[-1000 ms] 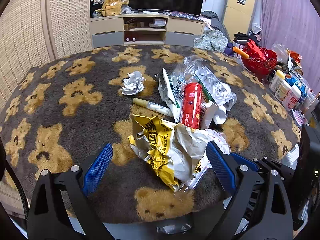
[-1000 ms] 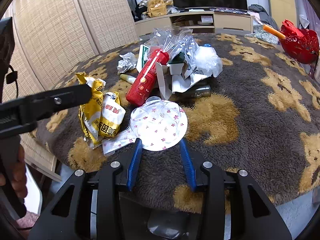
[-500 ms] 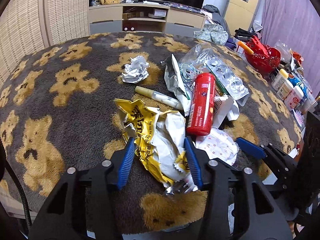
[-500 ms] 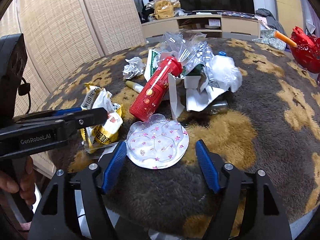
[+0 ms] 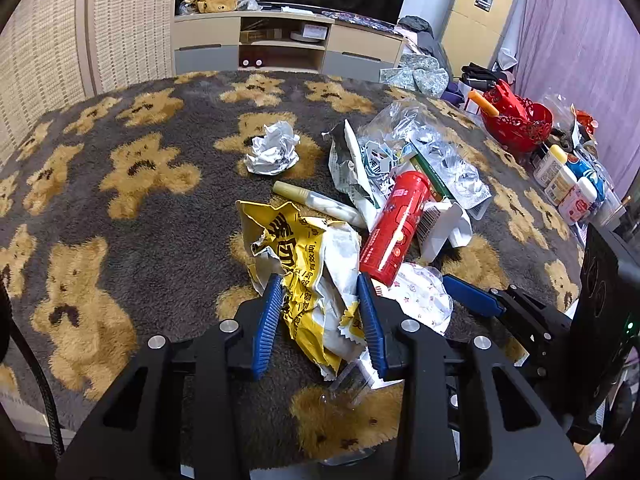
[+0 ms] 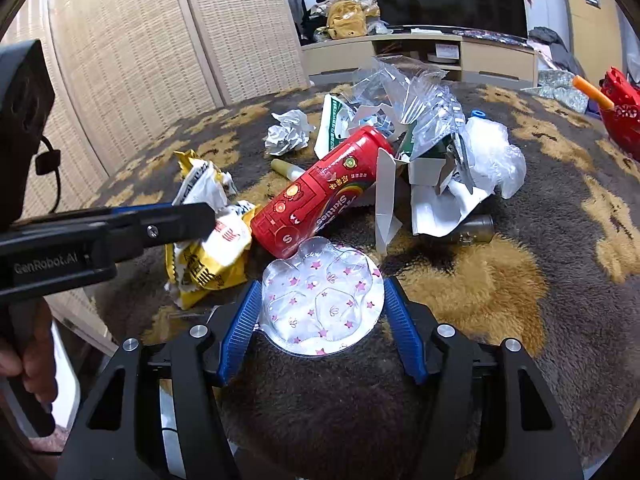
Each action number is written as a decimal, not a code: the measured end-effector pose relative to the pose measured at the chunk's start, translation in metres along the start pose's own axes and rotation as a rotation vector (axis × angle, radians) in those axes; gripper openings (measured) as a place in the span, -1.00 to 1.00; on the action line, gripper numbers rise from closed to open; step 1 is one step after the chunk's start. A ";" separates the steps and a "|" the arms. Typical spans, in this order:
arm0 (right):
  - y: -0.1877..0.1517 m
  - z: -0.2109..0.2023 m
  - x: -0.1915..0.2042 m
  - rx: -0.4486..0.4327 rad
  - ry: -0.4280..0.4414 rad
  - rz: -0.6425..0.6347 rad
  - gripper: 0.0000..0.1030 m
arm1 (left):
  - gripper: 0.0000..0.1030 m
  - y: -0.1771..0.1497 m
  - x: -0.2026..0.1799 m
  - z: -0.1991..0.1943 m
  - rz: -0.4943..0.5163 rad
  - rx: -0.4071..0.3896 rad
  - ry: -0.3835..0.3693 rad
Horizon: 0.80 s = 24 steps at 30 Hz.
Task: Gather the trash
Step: 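Grasp the yellow wrapper with the left tool while the right tool grasps the clear starred lid, then carry both items over the floor bin and open both tools to drop them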
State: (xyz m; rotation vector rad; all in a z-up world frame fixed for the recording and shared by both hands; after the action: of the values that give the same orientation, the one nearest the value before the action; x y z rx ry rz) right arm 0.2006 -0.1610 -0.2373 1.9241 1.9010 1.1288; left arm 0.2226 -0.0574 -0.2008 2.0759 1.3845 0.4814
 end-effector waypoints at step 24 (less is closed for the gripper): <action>-0.008 -0.151 -0.005 -0.133 -0.088 0.028 0.22 | -0.51 -0.015 -0.039 -0.130 0.029 -0.130 0.054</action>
State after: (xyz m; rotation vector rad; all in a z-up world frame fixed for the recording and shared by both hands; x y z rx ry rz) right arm 0.0997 -0.2184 -0.1408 1.9018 1.7141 1.1285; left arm 0.1201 -0.0532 -0.1109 1.9940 1.3192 0.6272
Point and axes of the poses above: each gripper's, at about its wrist camera, not at the fingertips, and z roughly the way its jaws point, x to its left, y to its top, the point moved 6 cm from there along z, roughly the way its jaws point, and after that the axes turned 12 degrees about z, right-handed, at the moved point
